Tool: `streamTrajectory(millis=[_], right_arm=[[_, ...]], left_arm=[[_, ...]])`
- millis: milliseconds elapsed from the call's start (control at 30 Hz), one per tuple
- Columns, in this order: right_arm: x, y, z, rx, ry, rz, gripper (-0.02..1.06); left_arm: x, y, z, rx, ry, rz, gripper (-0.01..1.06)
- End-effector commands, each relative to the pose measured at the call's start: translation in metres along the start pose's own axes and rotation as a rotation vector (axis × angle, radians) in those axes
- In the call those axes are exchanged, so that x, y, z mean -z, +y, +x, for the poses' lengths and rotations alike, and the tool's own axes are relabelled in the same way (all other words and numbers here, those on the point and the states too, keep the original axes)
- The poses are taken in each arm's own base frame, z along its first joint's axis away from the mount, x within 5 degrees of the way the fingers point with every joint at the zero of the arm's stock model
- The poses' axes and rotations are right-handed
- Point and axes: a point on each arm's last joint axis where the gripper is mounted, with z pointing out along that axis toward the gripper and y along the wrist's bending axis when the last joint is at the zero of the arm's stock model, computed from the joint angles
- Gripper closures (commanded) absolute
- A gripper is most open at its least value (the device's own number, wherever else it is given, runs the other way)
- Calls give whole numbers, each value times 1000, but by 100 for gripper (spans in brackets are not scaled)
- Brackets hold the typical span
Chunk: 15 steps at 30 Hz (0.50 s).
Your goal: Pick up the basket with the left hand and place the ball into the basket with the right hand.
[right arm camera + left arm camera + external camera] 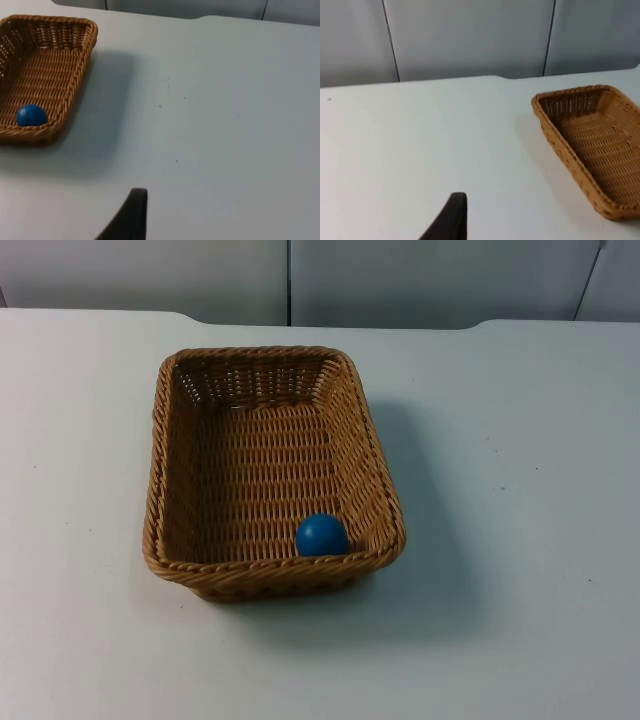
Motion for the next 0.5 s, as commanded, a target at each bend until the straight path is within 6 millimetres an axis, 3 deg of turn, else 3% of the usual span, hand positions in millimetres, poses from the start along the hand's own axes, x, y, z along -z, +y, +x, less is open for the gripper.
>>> streamTrajectory(millis=[0,467], right_arm=[[-1,0,2,5,3,-7,0],[-1,0,2,2,2,-2,0]], left_arm=[[3,1,7,-13,78,-5,0],[-1,-13,14,-132,117,162,0]])
